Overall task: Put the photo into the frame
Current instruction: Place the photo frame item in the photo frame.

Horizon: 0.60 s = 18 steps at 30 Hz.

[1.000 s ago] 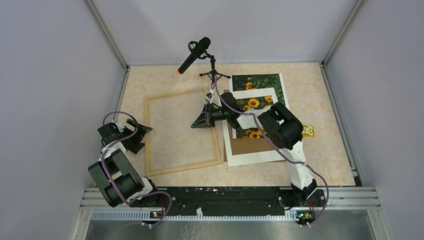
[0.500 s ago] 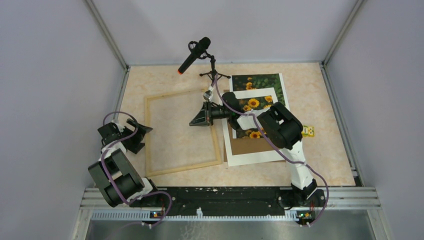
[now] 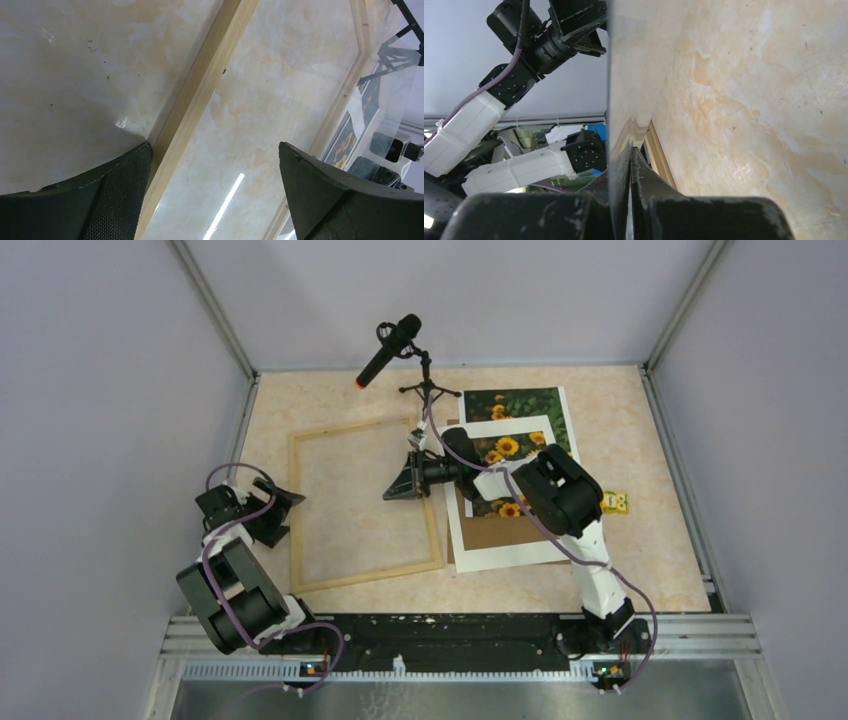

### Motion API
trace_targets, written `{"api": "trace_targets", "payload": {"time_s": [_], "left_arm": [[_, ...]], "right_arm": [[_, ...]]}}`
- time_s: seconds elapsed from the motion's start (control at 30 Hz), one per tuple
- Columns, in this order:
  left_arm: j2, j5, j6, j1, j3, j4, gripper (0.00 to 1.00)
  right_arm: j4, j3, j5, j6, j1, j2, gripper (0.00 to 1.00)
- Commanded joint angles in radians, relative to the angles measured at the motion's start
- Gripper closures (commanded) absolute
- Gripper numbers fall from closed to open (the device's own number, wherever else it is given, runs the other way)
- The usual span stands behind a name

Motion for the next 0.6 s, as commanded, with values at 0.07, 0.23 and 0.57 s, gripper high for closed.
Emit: {"api": "trace_targets", "payload": {"time_s": [0.07,0.23,0.57], "left_arm": [[0.002,0.029,0.008,0.002,0.01,0.024,0.02],[0.0,0.035,0.005,0.002,0.003,0.032,0.02],[-0.001,0.036,0.004,0.002,0.006,0.031,0.02]], "right_arm": [[-0.081,0.066,0.01,-0.101,0.007,0.006,0.87],[-0.334,0.111,0.147,-0.252,0.007,0.002,0.59],[-0.402,0.163,0.255,-0.302,0.029,0.028,0.68]]}}
